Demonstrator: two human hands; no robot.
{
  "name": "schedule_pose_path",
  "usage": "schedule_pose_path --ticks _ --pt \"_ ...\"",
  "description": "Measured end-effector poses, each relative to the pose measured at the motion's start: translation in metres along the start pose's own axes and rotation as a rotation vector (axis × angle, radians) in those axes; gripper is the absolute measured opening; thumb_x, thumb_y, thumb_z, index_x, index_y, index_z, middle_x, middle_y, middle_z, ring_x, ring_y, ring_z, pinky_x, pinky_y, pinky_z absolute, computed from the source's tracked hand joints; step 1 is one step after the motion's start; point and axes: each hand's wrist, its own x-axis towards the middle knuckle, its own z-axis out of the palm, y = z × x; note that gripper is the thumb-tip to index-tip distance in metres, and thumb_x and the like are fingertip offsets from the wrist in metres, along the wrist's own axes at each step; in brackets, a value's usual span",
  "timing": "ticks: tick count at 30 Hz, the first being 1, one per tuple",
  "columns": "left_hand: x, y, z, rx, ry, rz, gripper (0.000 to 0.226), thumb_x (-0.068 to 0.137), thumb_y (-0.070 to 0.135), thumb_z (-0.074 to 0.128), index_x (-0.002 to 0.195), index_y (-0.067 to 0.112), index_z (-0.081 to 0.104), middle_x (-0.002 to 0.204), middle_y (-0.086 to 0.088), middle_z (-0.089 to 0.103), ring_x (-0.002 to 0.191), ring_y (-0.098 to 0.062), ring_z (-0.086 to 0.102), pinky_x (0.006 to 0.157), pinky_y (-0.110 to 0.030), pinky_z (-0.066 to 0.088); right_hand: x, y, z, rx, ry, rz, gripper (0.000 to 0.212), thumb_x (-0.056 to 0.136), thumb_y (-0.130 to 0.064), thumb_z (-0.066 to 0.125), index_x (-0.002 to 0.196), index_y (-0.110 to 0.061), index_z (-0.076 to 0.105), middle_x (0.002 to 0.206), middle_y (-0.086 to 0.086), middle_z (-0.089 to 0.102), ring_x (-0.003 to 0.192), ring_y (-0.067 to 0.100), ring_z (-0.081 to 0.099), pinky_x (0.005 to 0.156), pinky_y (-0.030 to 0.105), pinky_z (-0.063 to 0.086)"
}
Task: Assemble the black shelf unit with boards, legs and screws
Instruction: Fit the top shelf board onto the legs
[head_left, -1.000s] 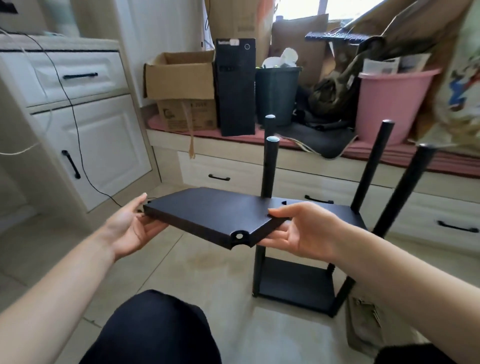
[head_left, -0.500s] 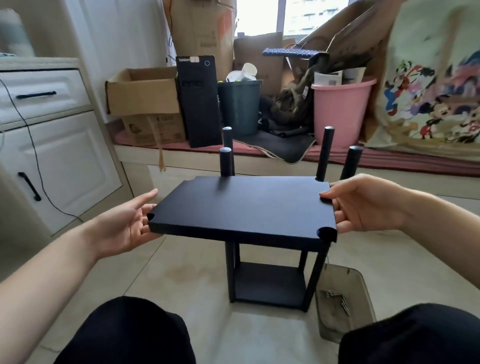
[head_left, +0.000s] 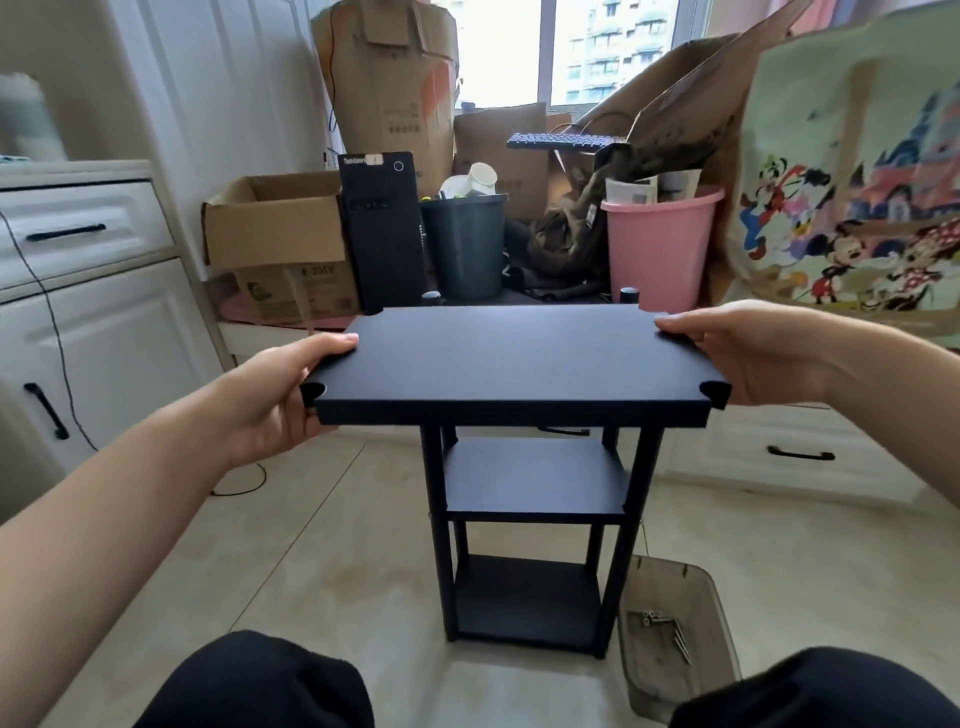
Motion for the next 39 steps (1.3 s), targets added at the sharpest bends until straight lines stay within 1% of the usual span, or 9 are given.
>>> schedule_pose_path --ticks 4,6,9,11,15,19,21,36,39 --pt "0.019 0.023 0.025 -0.017 0.063 0.030 0.024 0.087 0.029 0.075 0.103 0.014 0.066 0.068 0.002 0.073 0.053 -0.009 0.068 0.045 -0.019 0.053 0.010 -0.025 -0.010 0.005 0.117 -0.008 0.040 0.086 -0.030 0.065 0.119 -0.009 0.062 0.087 0.004 0.072 0.064 0.014 0.070 0.063 0.025 0.058" --pt "0.031 0.034 0.034 -0.007 0.065 0.036 0.021 0.089 0.030 0.074 0.103 0.016 0.065 0.066 0.003 0.071 0.050 -0.008 0.066 0.043 -0.019 0.052 0.018 -0.037 -0.015 -0.015 0.179 -0.019 0.027 0.094 -0.031 0.060 0.109 -0.008 0.063 0.073 0.002 0.072 0.055 0.012 0.068 0.053 0.023 0.057" --pt "0.050 0.046 0.046 0.016 0.048 0.031 0.020 0.091 0.032 0.072 0.103 0.017 0.065 0.067 0.004 0.072 0.051 -0.008 0.067 0.044 -0.019 0.052 0.033 -0.052 -0.025 -0.061 0.281 -0.029 0.024 0.095 -0.032 0.061 0.100 -0.008 0.064 0.065 0.002 0.070 0.049 0.012 0.066 0.049 0.020 0.056" --pt "0.065 0.051 0.052 0.045 0.047 0.040 0.018 0.093 0.032 0.070 0.102 0.018 0.065 0.066 0.004 0.070 0.049 -0.009 0.065 0.042 -0.019 0.051 0.045 -0.059 -0.031 -0.076 0.318 -0.035 0.024 0.094 -0.032 0.061 0.097 -0.009 0.065 0.066 0.003 0.069 0.051 0.013 0.066 0.053 0.021 0.056" --pt "0.095 0.059 0.060 0.085 0.070 0.089 0.020 0.092 0.032 0.071 0.107 0.020 0.064 0.063 0.006 0.061 0.045 -0.008 0.055 0.039 -0.019 0.045 0.071 -0.067 -0.042 -0.089 0.344 -0.028 0.024 0.096 -0.032 0.059 0.098 -0.008 0.064 0.072 0.004 0.067 0.066 0.016 0.063 0.077 0.028 0.055" --pt "0.119 0.058 0.064 0.075 0.089 0.081 0.020 0.091 0.032 0.072 0.107 0.022 0.066 0.074 0.006 0.058 0.051 -0.006 0.052 0.041 -0.016 0.044 0.097 -0.066 -0.049 -0.091 0.358 0.019 0.022 0.097 -0.032 0.058 0.095 -0.010 0.063 0.059 0.000 0.067 0.047 0.011 0.064 0.048 0.019 0.055" --pt "0.128 0.055 0.065 0.065 0.095 0.069 0.016 0.091 0.030 0.071 0.103 0.022 0.066 0.073 0.007 0.058 0.046 -0.005 0.052 0.041 -0.015 0.042 0.109 -0.061 -0.051 -0.098 0.362 0.030 0.021 0.098 -0.031 0.058 0.094 -0.011 0.062 0.055 -0.001 0.066 0.042 0.010 0.062 0.041 0.017 0.050" --pt "0.153 0.031 0.069 0.060 0.098 0.050 0.022 0.092 0.026 0.072 0.107 0.012 0.065 0.064 0.002 0.058 0.045 -0.008 0.054 0.041 -0.019 0.045 0.143 -0.040 -0.065 -0.055 0.352 0.072 0.022 0.099 -0.029 0.056 0.087 -0.012 0.062 0.054 -0.002 0.066 0.041 0.009 0.062 0.039 0.017 0.048" --pt "0.156 0.026 0.067 0.076 0.123 0.060 0.033 0.091 0.027 0.073 0.118 0.009 0.067 0.081 -0.003 0.063 0.061 -0.014 0.059 0.056 -0.024 0.049 0.146 -0.039 -0.065 -0.063 0.340 0.078 0.019 0.099 -0.030 0.056 0.094 -0.012 0.062 0.058 -0.001 0.067 0.044 0.011 0.063 0.042 0.018 0.049"
